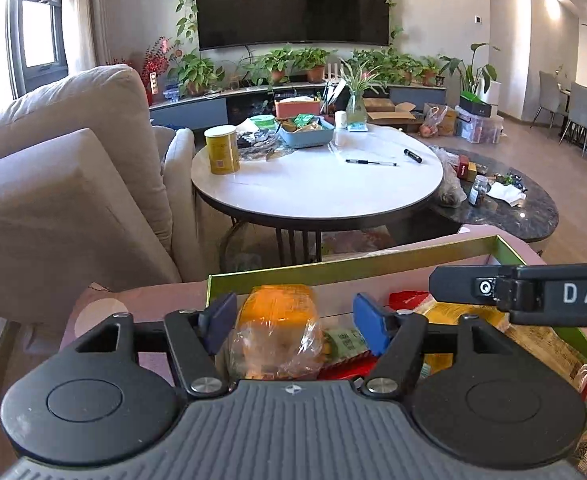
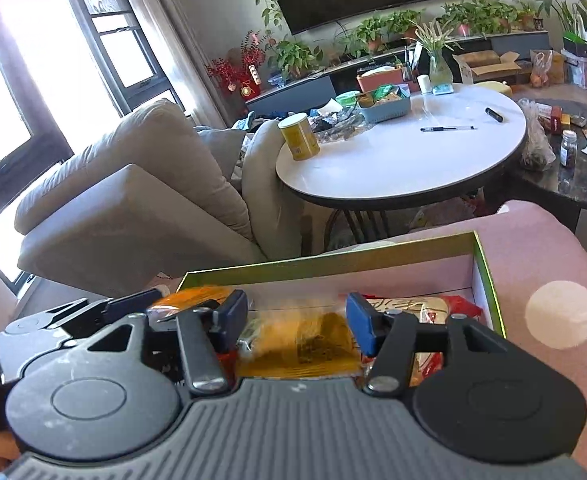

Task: Organize snacks
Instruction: 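Carry both yellow packs over the green box and release them inside, then grasp the clear granola bar pack with the right gripper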

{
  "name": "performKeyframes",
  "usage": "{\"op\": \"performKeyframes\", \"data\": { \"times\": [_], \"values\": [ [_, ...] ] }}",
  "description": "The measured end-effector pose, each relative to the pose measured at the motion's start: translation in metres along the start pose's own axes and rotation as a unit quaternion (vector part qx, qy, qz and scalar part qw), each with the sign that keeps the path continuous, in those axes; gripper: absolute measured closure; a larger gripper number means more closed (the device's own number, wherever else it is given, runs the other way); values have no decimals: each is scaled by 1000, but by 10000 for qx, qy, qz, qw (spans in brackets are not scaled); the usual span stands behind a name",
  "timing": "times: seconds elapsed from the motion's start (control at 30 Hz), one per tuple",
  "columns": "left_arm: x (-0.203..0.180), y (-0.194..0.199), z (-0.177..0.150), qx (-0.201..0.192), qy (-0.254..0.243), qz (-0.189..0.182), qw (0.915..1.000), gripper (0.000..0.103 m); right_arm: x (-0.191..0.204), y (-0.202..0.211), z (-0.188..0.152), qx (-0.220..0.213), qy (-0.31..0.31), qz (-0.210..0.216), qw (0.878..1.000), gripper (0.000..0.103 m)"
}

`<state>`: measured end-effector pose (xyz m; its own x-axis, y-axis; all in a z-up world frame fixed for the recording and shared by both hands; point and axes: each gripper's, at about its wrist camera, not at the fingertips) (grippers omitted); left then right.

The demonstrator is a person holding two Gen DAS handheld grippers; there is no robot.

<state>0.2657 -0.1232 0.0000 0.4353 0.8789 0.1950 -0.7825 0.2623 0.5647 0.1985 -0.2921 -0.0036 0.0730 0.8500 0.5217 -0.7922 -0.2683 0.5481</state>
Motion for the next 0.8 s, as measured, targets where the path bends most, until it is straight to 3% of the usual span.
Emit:
{"op": "performKeyframes", "data": {
  "times": [0.27, 0.43, 0.63, 0.8],
  "values": [
    [4, 26, -6, -175, 117, 137, 9997, 31, -9, 32, 0, -255, 32, -56, 9997, 38],
    [0, 52, -16, -269, 219, 149, 9993, 31, -19, 63, -6, -348, 162, -135, 9992, 36],
    [-12, 93, -41, -446, 291, 98, 9985, 26, -37, 92, -30, -240, 373, -217, 9988, 36],
    [-25, 119, -66, -446, 302, 51, 9985, 25, -55, 100, -63, 99, 560, -525, 9970, 35]
  ]
}}
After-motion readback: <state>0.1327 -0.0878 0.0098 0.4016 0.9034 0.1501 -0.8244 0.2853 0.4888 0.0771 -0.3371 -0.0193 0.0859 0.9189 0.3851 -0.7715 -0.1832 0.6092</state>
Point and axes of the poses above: each gripper's, at about its wrist camera, not at the fingertips, and y roughly against the way its jaws point, x to its left, z to its top, and after that the axes turned 11 degrees about -y, right-handed
